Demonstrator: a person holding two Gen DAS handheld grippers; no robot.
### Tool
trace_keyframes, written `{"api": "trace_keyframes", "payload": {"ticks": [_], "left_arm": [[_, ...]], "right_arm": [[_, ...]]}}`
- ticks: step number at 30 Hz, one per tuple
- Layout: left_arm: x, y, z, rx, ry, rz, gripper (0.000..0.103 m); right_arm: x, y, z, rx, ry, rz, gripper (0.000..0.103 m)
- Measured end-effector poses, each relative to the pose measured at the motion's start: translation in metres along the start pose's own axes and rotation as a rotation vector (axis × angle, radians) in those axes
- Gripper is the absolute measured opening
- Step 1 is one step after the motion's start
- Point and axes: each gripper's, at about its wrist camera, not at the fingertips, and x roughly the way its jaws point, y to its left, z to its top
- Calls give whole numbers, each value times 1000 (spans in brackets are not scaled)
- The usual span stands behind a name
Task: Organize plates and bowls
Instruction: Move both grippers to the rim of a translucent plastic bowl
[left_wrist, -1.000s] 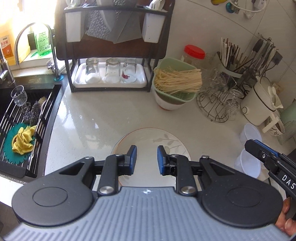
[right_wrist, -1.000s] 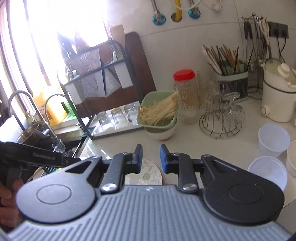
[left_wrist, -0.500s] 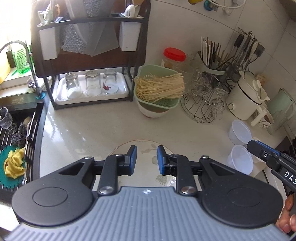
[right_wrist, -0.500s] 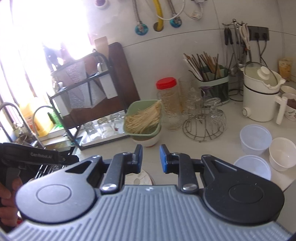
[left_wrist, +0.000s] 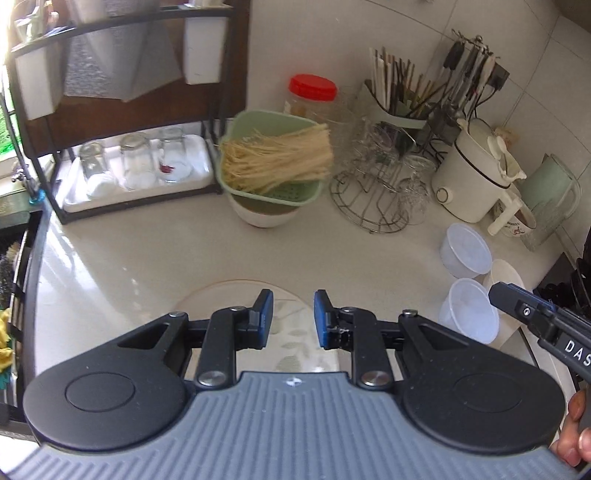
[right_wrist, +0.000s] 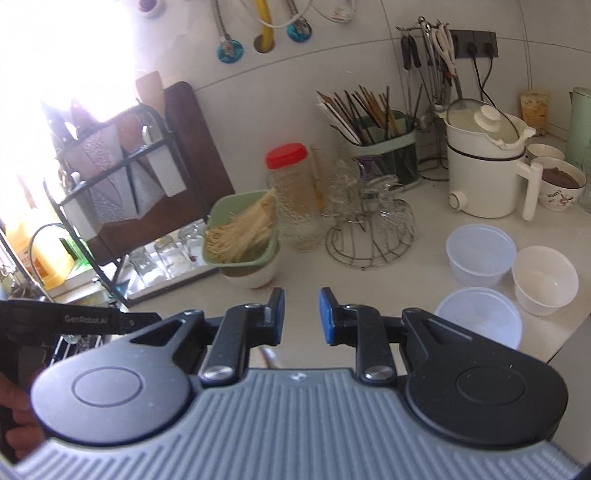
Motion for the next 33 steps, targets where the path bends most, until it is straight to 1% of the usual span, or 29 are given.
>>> {"api": "trace_keyframes", "payload": {"ticks": [2,6,9,13,15,17,19,20,21,22,26,30,33], "left_arm": [[7,-16,-2,0,2,-8,29],[24,-49,-6,-7,21,-12,30],[41,-76,-5,6,41,-27,30],[63,-107,-2,51,67,-63,38],[73,-118,1,62,79,-80,43],[81,-128,3,68,87,-90,53],[90,-136,6,73,87,-101,60],[95,-140,7,76,90,-103,62],[100,-142,8,79,97,-107,63],[106,-144,9,78,101,-114,63],[130,-150,7,74,139,-149,63],[150,-159,0,108,164,-181,62],[165,-165,-2,113,192,-209,62]], "right_arm": [[1,-14,0,-18,10,-9,24],[0,-45,2,-36,25,-29,25],[-5,-70,3,-40,23,-65,25],[-8,-103,3,-13,21,-117,25],[-7,-117,3,6,26,-136,30],[-5,-129,2,18,31,-146,36],[-2,-140,2,27,30,-153,42],[-1,-144,2,28,29,-156,51],[2,-148,1,30,31,-159,58],[4,-152,0,35,36,-160,58],[17,-170,-7,84,78,-151,58],[32,-182,-17,112,103,-178,58],[44,-192,-26,151,128,-198,57]]}}
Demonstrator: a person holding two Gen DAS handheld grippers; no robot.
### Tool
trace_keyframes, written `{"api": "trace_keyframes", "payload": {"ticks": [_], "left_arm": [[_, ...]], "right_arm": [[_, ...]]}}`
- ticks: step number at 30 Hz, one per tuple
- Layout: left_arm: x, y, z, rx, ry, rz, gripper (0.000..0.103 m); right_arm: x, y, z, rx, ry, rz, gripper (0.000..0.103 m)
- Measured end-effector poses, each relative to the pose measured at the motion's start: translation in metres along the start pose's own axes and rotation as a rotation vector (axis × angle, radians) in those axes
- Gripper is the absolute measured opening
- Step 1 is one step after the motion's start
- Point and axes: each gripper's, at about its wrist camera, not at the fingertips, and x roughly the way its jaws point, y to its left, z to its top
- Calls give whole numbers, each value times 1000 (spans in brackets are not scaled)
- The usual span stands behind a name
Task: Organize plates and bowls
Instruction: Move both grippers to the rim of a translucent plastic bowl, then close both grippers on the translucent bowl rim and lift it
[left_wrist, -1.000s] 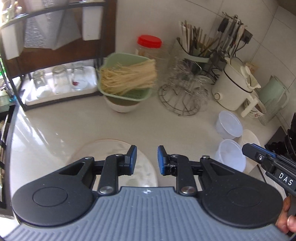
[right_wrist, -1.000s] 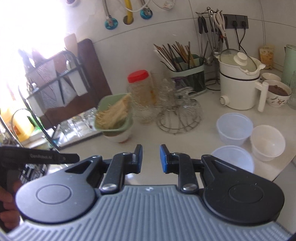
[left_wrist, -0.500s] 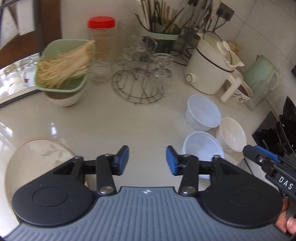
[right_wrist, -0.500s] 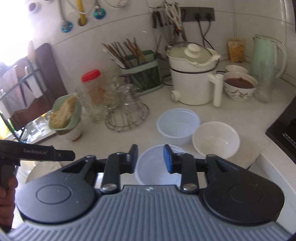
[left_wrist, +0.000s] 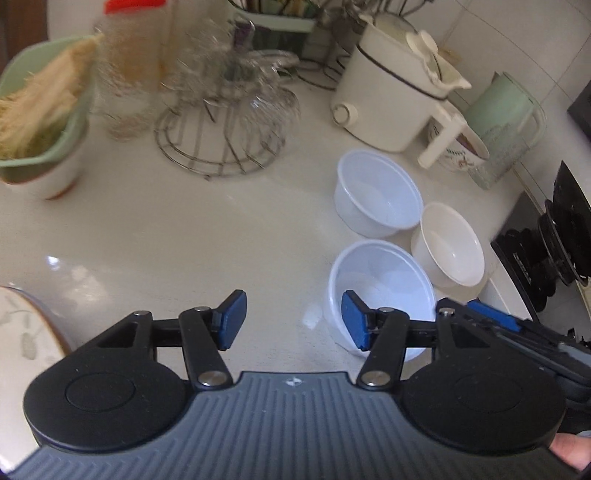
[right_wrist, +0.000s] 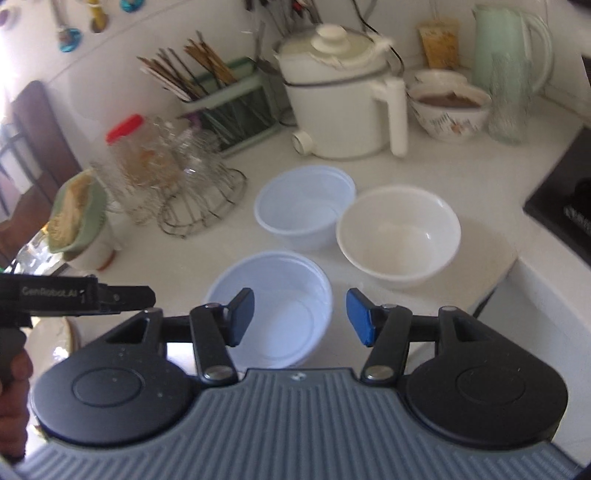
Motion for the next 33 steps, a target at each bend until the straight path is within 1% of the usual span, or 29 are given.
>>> {"api": "trace_keyframes", "payload": {"ticks": [2,4,7,9,11,14,17,22,25,29,33], "left_arm": [[10,-3,3,-1,16,-26,62],[18,-6,6,9,30,-39,61],[31,-12,10,28,40,-50,55],[37,-15,12,43,43,-49,51],[46,-17,14,48,57,-61,45],[56,-13,16,6,93,-110,43],[60,-13,16,-6,114,-128,43],[52,-10,22,-12,112,-115,43],[39,-1,25,-32,89,-97,43],[17,20,26,-76,46,-56,43],[2,45,23,-139,29,-16,43]], "right_arm": [[8,-4,-1,24,33,-9,57],[12,-9,-1,48,42,-3,57],[18,-12,0,46,41,-4,57],[26,-13,1,42,49,-13,48],[34,-14,0,42,67,-3,42],[44,-14,-4,42,104,13,32],[46,-12,-5,42,120,38,31],[45,-4,0,34,130,65,31],[46,2,6,33,139,86,31],[49,22,17,-17,143,132,31],[57,47,26,-75,160,185,31]]}}
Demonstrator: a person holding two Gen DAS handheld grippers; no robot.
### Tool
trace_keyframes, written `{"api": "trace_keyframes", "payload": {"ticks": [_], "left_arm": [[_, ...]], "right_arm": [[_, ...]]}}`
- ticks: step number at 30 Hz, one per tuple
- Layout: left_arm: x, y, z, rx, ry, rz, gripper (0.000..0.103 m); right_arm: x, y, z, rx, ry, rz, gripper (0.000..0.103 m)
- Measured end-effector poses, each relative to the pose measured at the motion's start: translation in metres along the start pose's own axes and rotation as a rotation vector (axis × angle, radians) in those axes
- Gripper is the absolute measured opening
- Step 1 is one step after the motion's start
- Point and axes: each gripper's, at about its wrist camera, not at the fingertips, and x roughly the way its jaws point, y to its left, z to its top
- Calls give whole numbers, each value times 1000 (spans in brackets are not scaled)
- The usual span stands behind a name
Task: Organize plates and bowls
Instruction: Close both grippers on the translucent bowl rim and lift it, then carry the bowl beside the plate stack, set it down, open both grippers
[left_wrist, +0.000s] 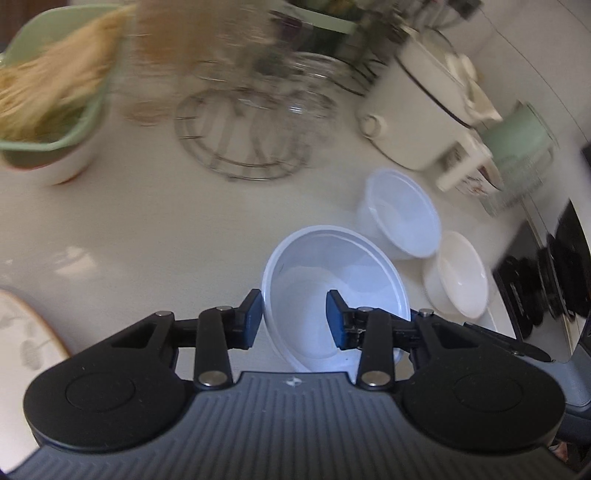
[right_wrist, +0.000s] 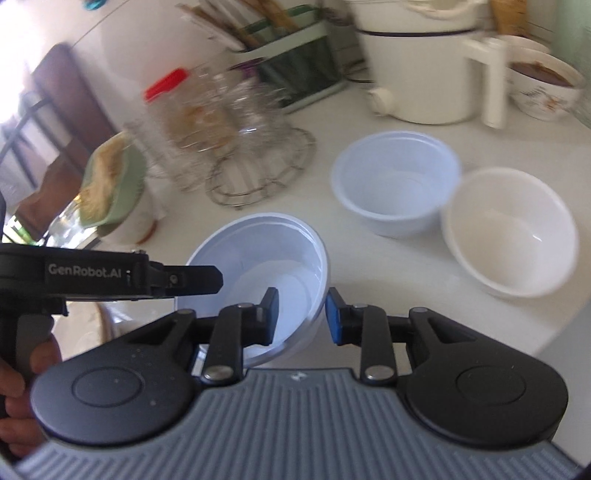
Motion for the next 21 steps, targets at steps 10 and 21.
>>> {"api": "trace_keyframes", "payload": {"ticks": [10,21], "left_arm": [[-11,38,-13,-36,-26,98,43],[-8,44,-17,-27,-6,162,49]], "right_arm": [[29,43,0,-116,64,65,31],[46,47,-1,-98,109,100,32]]}}
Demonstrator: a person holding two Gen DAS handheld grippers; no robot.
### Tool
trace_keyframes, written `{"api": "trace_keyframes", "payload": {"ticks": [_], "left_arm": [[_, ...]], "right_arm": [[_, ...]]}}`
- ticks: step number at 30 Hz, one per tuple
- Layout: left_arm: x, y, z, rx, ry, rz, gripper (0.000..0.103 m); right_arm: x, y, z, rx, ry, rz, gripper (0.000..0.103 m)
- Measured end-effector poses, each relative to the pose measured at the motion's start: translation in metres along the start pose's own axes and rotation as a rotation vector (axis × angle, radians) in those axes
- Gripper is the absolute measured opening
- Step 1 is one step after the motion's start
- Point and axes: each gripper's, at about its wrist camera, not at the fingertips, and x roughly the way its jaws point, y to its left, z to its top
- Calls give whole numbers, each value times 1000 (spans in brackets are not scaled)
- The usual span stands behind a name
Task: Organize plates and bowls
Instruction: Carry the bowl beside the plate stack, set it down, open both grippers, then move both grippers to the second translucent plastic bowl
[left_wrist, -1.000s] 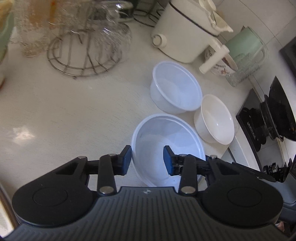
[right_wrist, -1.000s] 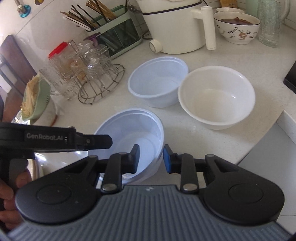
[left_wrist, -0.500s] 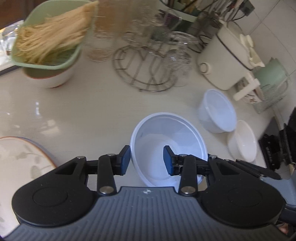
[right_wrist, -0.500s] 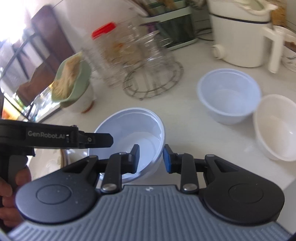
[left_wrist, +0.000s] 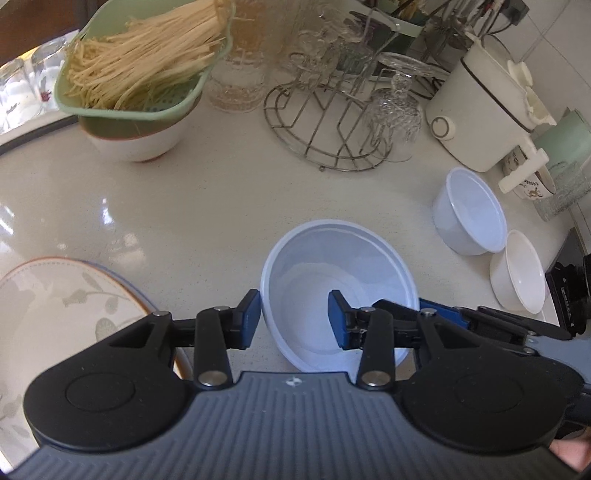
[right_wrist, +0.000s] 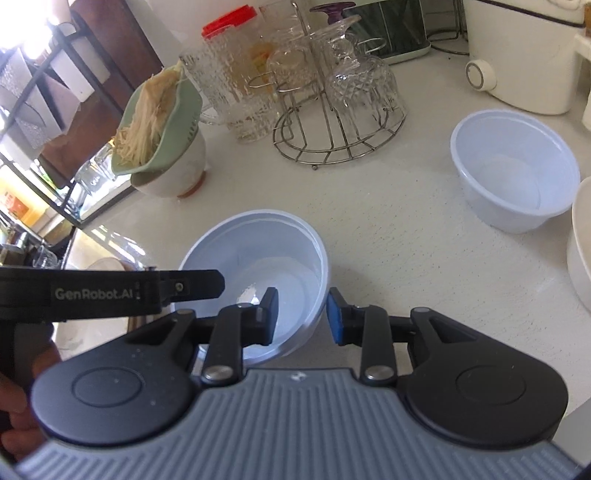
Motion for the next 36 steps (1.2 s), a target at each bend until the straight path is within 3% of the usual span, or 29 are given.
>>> {"api": "trace_keyframes", "payload": {"ticks": [5,24,29,36], "left_arm": [[-12,1,-2,-20,-25,28,55],[-136,-66,2,34,-178,-24,55],[-153,-82,-7,25,-198,-79,55],[-166,-108,-28,21,-221,-97,55]], "right_arm": [[-9,1,1,2,-19,-18,44],[-120,4,14,-25,-218,-22,44],[-151,3,11,-44,-261,-30,44],[-185,-10,-1,-77,-298,-41,44]]}}
